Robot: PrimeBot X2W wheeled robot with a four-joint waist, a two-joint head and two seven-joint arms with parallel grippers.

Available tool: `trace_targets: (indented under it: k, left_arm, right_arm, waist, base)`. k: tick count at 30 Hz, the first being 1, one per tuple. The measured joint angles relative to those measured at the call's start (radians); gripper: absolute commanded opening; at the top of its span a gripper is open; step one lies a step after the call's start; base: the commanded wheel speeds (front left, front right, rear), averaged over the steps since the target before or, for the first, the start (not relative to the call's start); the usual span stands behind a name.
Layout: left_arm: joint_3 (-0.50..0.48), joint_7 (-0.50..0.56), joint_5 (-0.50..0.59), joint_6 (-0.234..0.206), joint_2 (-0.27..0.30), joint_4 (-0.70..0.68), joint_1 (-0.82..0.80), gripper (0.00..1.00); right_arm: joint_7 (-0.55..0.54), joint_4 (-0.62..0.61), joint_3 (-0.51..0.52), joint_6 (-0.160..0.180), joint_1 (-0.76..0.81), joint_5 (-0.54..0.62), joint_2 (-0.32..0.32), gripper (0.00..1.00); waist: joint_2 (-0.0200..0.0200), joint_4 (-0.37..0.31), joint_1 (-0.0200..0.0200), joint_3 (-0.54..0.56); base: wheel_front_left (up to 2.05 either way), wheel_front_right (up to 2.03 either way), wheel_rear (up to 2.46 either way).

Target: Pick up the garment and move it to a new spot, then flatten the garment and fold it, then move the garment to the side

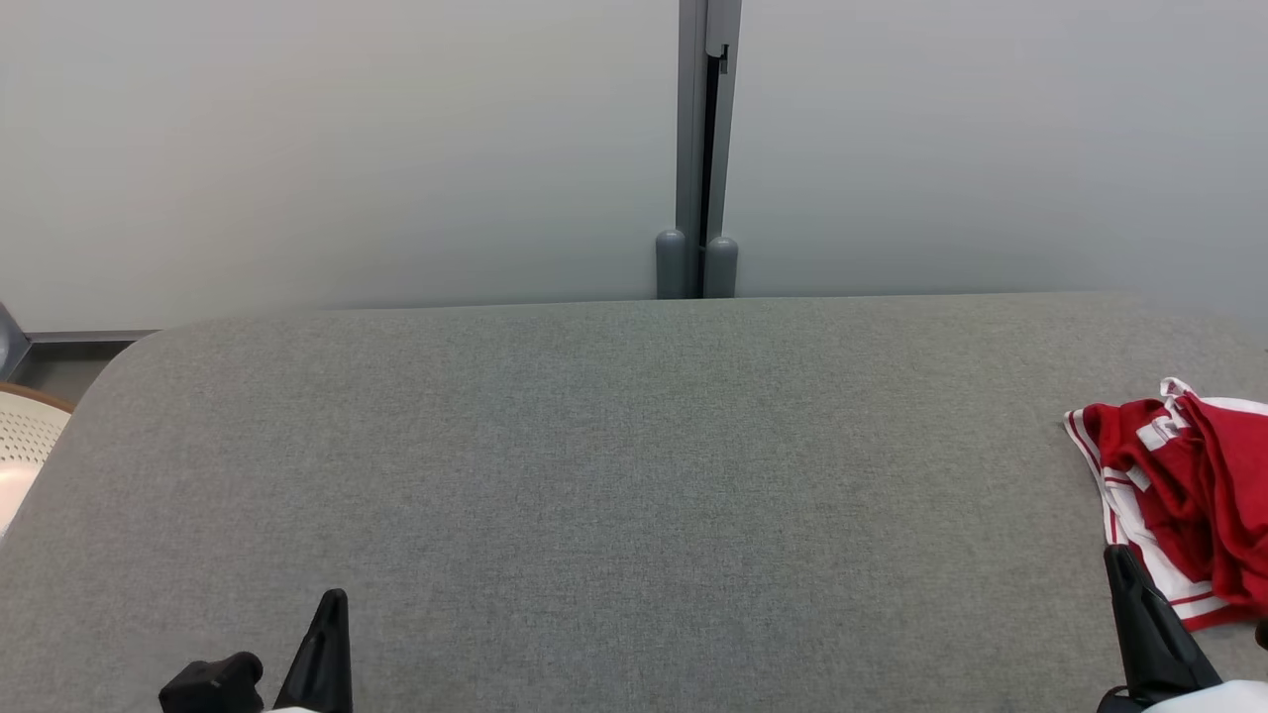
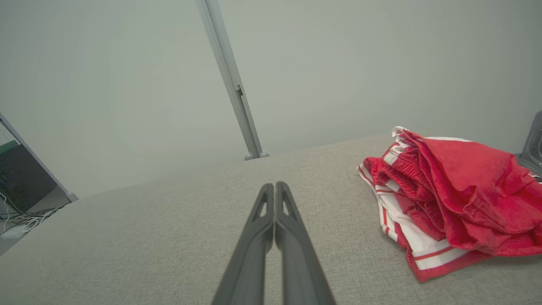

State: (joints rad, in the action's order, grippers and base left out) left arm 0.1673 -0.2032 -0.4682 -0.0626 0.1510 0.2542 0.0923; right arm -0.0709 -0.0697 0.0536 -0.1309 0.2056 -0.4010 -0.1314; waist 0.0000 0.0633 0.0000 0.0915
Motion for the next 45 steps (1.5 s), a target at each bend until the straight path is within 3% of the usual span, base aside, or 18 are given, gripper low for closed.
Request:
trace_targets:
  k: [22,45]
  left_arm:
    - [-0.078,0.089,-0.327,0.054,-0.03,-0.003,-0.056,0.0]
    - [-0.145,0.164,-0.592,0.097,-0.051,-0.005,-0.101,0.0]
  right_arm:
    - [-0.01,0.09,0.015,0.0,-0.087,-0.345,0.024,0.0]
    - [-0.019,0.162,0.031,0.0,-0.157,-0.625,0.044,0.0]
  waist:
    - [0.0,-0.012,0.0,-0.018]
    - [0.0,-0.025,0.0,-0.037]
  base:
    - [0.0,0.0,0.0]
    - [0.0,0.0,0.0]
